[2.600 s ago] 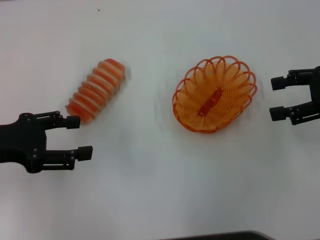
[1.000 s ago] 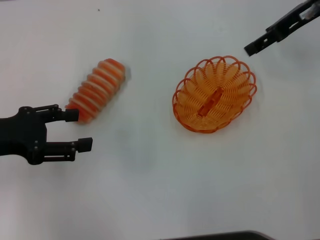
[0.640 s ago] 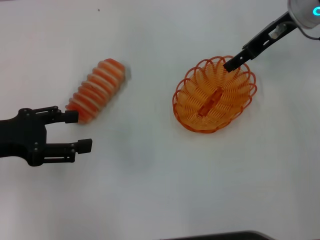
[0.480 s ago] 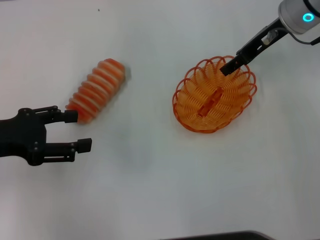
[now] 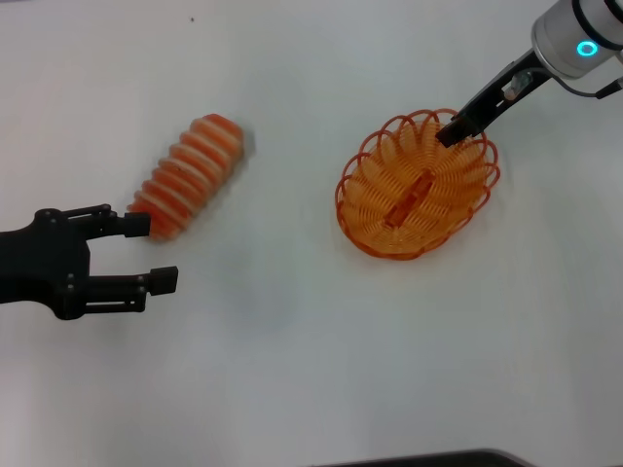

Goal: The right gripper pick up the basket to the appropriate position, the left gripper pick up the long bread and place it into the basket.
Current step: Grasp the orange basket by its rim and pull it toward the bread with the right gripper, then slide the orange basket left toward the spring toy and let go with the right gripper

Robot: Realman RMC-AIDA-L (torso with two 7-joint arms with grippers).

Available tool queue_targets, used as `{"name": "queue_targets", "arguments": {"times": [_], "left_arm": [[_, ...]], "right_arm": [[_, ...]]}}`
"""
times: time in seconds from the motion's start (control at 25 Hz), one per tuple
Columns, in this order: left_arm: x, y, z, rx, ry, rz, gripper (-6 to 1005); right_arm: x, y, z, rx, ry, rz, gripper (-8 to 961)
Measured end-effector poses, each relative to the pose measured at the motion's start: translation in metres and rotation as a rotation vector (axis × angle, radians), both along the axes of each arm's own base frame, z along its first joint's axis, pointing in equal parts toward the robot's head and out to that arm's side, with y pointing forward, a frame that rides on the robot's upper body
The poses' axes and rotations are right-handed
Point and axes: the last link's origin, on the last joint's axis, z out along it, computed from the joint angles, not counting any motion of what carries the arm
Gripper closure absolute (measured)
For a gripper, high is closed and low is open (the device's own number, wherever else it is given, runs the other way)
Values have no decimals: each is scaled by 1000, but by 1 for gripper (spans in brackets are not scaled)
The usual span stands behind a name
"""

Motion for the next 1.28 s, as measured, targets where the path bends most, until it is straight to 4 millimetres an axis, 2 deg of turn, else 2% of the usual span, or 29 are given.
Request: {"name": "queue_targets", "arguments": {"times": [0.16,0.4,0.64,0.92,1.28], "left_arm": [[0,1,0,3,1,1,154],[0,1,-1,3,2,2,154],[-2,0,-1,-1,-1,9,154],[-5,1,-1,5,3,20,154],[-4,5,2,13,11,12,155]], "right_arm": [[2,-2,0,-5,0,-6,622],[5,-4,-1,-7,5,-17,832],[9,-8,6,7,63,-62,845],[14,-16,33,66,289,-163,857],[29,-35,46,139,535,-276,896]]}}
